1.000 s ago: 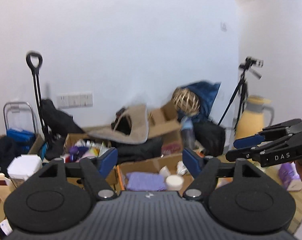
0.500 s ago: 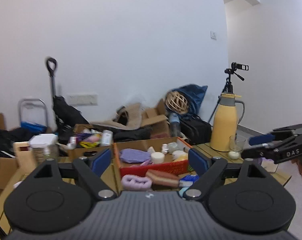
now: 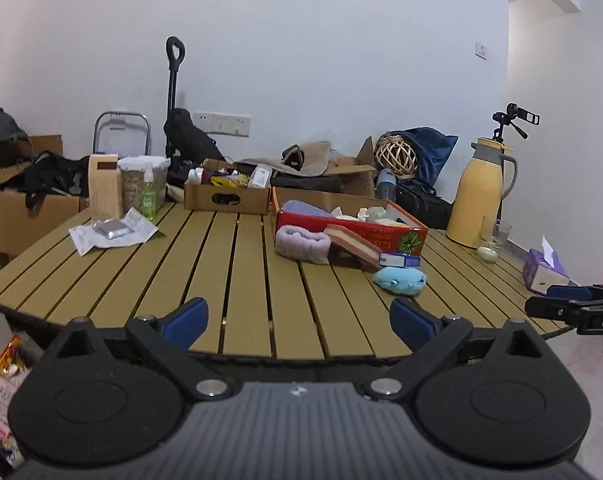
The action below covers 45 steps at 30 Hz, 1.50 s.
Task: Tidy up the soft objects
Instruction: 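Move both grippers back over the table pile, then close both grippers together on the lavender fuzzy headband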
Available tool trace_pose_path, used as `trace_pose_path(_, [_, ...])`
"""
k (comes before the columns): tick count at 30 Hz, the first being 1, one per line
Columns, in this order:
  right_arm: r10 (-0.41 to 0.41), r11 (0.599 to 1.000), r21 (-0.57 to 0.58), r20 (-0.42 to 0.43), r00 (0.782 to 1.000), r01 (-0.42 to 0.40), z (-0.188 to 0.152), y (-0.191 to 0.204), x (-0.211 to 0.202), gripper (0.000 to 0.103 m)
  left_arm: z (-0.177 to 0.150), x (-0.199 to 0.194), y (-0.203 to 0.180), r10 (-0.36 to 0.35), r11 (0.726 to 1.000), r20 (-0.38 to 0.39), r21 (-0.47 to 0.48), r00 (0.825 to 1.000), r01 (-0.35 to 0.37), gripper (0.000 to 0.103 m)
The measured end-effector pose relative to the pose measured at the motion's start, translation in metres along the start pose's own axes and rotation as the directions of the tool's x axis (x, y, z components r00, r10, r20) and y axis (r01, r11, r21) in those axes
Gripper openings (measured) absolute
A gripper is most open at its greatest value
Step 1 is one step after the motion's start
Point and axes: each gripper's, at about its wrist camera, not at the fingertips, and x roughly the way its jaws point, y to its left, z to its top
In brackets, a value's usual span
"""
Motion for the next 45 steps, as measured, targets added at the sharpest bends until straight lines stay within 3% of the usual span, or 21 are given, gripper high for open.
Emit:
trace_pose_path(6, [-0.003, 0.996, 0.093, 0.003, 1.0, 0.003, -0.001, -0.015, 0.035, 0.083, -0.011, 0.055, -0.02, -0.092, 0.996, -0.085, -0.004, 0.992, 0.092, 0.098])
trace_pose_path(10, [0.01, 0.99, 0.139, -0.053, 0.999, -0.003, -0.002, -0.026, 0.075, 0.073, -0.011, 0.1, -0.025, -0.104, 0.994, -0.124, 0.006, 0.987, 0.106, 0.088])
trace_pose_path(14, [0.063, 0.987, 0.156, -0.091, 0.994, -0.048, 0.009, -0.028, 0.122, 0.07, 0.012, 0.157, -0.003, -0.083, 0.996, -0.114, 0.018, 0.99, 0.086, 0.077])
trace_pose_path(17, [0.11, 0.983, 0.159, -0.089, 0.99, -0.095, 0.024, -0.02, 0.165, 0.068, 0.033, 0.211, 0.021, -0.114, 0.993, -0.139, -0.026, 0.984, 0.111, 0.074])
trace_pose_path(20, [0.096, 0.985, 0.152, -0.089, 0.991, -0.082, 0.036, -0.006, 0.215, 0.066, 0.052, 0.262, 0.035, -0.098, 0.995, -0.144, -0.033, 0.985, 0.094, 0.073])
trace_pose_path(23, [0.146, 0.969, 0.218, -0.114, 0.983, -0.118, 0.046, 0.004, 0.27, 0.058, 0.072, 0.32, 0.051, -0.089, 0.995, -0.171, -0.052, 0.981, 0.082, 0.072])
trace_pose_path(26, [0.13, 0.959, 0.265, -0.103, 0.986, -0.099, 0.058, 0.012, 0.313, 0.058, 0.081, 0.366, 0.065, -0.112, 0.992, -0.223, -0.083, 0.968, 0.096, 0.069])
trace_pose_path(27, [0.112, 0.956, 0.283, -0.103, 0.988, -0.078, 0.06, 0.012, 0.327, 0.058, 0.08, 0.375, 0.069, -0.12, 0.991, -0.242, -0.086, 0.963, 0.102, 0.065])
trace_pose_path(29, [0.098, 0.942, 0.331, -0.108, 0.989, -0.057, 0.062, 0.009, 0.349, 0.057, 0.077, 0.388, 0.074, -0.159, 0.986, -0.278, -0.086, 0.947, 0.14, 0.046])
trace_pose_path(31, [0.095, 0.932, 0.359, -0.108, 0.99, -0.05, 0.061, 0.006, 0.363, 0.048, 0.069, 0.388, 0.078, -0.185, 0.982, -0.302, -0.099, 0.935, 0.162, 0.016])
trace_pose_path(32, [0.089, 0.932, 0.361, -0.106, 0.99, -0.045, 0.06, 0.006, 0.366, 0.042, 0.064, 0.381, 0.078, -0.182, 0.982, -0.296, -0.095, 0.937, 0.161, 0.016])
trace_pose_path(33, [0.096, 0.932, 0.359, -0.106, 0.99, -0.052, 0.058, 0.005, 0.367, 0.026, 0.057, 0.371, 0.079, -0.173, 0.984, -0.292, -0.098, 0.941, 0.151, 0.016])
trace_pose_path(34, [0.106, 0.937, 0.344, -0.114, 0.988, -0.061, 0.056, 0.006, 0.367, 0.018, 0.051, 0.361, 0.076, -0.161, 0.986, -0.295, -0.098, 0.942, 0.138, 0.017])
trace_pose_path(35, [0.106, 0.949, 0.308, -0.133, 0.985, -0.061, 0.054, 0.009, 0.362, 0.018, 0.043, 0.349, 0.074, -0.157, 0.987, -0.292, -0.088, 0.944, 0.137, 0.018])
trace_pose_path(38, [0.142, 0.964, 0.247, -0.172, 0.975, -0.096, 0.046, 0.017, 0.342, 0.022, 0.028, 0.318, 0.074, -0.196, 0.98, -0.277, -0.096, 0.941, 0.176, 0.029])
trace_pose_path(39, [0.152, 0.963, 0.249, -0.164, 0.975, -0.108, 0.044, 0.017, 0.334, 0.033, 0.029, 0.312, 0.078, -0.223, 0.972, -0.259, -0.132, 0.94, 0.195, 0.037])
trace_pose_path(40, [0.154, 0.962, 0.249, -0.152, 0.976, -0.113, 0.044, 0.018, 0.327, 0.05, 0.032, 0.309, 0.082, -0.246, 0.963, -0.233, -0.167, 0.941, 0.211, 0.047])
trace_pose_path(41, [0.147, 0.963, 0.247, -0.132, 0.98, -0.111, 0.044, 0.019, 0.323, 0.056, 0.037, 0.308, 0.084, -0.25, 0.96, -0.21, -0.182, 0.945, 0.213, 0.053])
trace_pose_path(42, [0.138, 0.964, 0.242, -0.107, 0.985, -0.108, 0.047, 0.02, 0.322, 0.057, 0.042, 0.312, 0.084, -0.224, 0.964, -0.193, -0.188, 0.955, 0.188, 0.063])
trace_pose_path(44, [0.131, 0.954, 0.282, -0.092, 0.987, -0.1, 0.053, 0.018, 0.33, 0.056, 0.054, 0.326, 0.08, -0.137, 0.977, -0.203, -0.188, 0.969, 0.099, 0.063])
trace_pose_path(45, [0.143, 0.936, 0.334, -0.085, 0.986, -0.107, 0.055, 0.014, 0.336, 0.055, 0.057, 0.333, 0.078, -0.145, 0.977, -0.193, -0.183, 0.97, 0.109, 0.063])
